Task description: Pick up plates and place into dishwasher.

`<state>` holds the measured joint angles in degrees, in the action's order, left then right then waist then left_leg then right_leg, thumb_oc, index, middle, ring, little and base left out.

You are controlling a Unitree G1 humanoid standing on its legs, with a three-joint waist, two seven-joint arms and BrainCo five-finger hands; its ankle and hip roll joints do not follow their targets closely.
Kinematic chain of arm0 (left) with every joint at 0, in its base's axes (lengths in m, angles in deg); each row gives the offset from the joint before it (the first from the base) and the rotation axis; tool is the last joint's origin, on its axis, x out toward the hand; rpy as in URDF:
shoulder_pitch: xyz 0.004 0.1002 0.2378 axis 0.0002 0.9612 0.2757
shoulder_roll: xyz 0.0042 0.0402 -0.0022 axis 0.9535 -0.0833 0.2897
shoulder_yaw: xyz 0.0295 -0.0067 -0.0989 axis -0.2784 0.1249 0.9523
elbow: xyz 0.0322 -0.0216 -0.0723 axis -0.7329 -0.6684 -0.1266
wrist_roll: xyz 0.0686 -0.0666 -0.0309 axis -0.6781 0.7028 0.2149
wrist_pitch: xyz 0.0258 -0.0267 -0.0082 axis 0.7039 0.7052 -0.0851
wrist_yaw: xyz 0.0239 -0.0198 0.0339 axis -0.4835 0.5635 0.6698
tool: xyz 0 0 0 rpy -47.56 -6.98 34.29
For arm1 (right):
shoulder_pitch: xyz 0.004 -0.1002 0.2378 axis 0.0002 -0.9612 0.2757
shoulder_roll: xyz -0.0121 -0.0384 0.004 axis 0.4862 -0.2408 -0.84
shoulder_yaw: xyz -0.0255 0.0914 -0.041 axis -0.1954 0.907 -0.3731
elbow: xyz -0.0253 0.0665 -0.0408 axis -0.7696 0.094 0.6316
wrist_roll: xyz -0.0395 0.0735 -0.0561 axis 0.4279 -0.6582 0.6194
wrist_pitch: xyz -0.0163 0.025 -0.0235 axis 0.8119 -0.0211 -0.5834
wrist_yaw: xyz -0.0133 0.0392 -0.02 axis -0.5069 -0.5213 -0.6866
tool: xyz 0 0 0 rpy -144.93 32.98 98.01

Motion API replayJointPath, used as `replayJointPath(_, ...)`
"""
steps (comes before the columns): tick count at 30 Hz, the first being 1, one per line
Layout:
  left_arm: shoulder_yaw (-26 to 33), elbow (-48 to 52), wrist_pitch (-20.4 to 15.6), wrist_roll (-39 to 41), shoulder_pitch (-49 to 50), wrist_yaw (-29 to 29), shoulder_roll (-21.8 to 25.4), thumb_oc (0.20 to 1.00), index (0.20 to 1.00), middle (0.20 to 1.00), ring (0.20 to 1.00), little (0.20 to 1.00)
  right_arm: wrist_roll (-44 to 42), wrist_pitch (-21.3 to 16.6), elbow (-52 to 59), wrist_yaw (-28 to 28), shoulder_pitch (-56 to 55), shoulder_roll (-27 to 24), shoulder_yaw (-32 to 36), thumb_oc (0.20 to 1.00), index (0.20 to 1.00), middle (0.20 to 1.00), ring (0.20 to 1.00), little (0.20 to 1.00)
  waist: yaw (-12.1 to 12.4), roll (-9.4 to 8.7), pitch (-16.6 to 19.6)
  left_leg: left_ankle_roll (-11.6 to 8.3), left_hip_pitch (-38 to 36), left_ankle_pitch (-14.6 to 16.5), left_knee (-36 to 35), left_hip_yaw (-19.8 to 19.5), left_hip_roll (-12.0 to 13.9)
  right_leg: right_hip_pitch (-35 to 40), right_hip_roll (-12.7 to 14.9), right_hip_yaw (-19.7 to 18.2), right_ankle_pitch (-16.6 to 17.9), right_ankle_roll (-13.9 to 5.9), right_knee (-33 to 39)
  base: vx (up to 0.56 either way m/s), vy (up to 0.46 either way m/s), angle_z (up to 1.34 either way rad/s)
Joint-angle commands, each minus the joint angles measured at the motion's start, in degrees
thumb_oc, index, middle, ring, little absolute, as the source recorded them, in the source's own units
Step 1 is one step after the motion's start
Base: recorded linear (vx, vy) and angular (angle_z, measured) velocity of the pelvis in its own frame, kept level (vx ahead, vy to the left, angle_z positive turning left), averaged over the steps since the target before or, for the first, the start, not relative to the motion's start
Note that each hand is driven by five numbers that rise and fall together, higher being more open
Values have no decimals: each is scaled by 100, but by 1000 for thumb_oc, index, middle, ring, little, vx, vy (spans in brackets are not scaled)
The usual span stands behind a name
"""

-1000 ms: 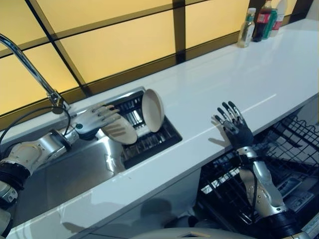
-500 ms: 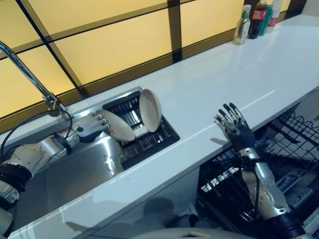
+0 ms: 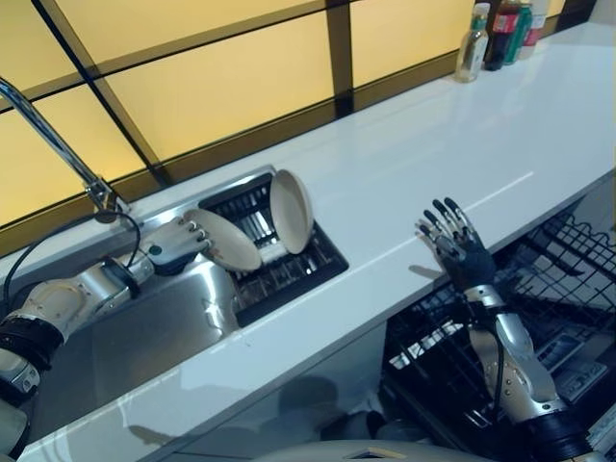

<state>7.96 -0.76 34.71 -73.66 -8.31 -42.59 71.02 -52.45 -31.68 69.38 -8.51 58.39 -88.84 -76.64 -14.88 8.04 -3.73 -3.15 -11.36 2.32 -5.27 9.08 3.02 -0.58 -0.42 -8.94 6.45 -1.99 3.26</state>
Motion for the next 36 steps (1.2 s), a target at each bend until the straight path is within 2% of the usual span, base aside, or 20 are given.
replayJointPath(1, 267, -67, 226, 230, -368, 324, 49, 200, 200, 200, 200, 200, -15, -143, 480, 143, 60, 1, 127, 1000, 1000, 1000, 1000, 1000, -72, -269, 111, 344, 566, -174, 87, 238, -162, -76, 189, 148, -503, -583, -500, 0, 0, 0)
replayJointPath(14, 819, 376, -63, 342, -149, 649, 412, 200, 200, 200, 200, 200, -139, -298, 451, -1, 122, -36, -93, 1000, 1000, 1000, 1000, 1000, 167, -349, 234, 324, 564, -187, 75, 111, -156, 23, 184, 254, -501, -541, -426, 0, 0, 0)
replayJointPath(19, 1000, 525, -159, 643, -172, 836, 616, 200, 200, 200, 200, 200, -92, -338, 395, -95, 146, -9, -210, 1000, 1000, 1000, 1000, 1000, 287, -374, 288, 306, 574, -199, 71, 44, -165, 74, 196, 335, -476, -537, -356, -6, 0, 1)
replayJointPath(28, 1864, 1274, -424, 1130, 294, 892, 808, 200, 200, 200, 200, 200, -248, -438, 331, -96, 154, -51, -183, 1000, 1000, 1000, 1000, 1000, 506, -468, 321, 295, 611, -217, 87, -101, -176, 127, 215, 497, -486, -492, -324, -19, -1, 6)
replayJointPath(36, 2420, 1452, -556, 1611, 658, 966, 808, 200, 200, 200, 200, 200, -209, -441, 380, -163, 178, -20, -237, 1000, 1000, 1000, 1000, 1000, 611, -489, 378, 281, 646, -233, 62, -202, -190, 139, 234, 591, -491, -482, -294, -25, 6, 5)
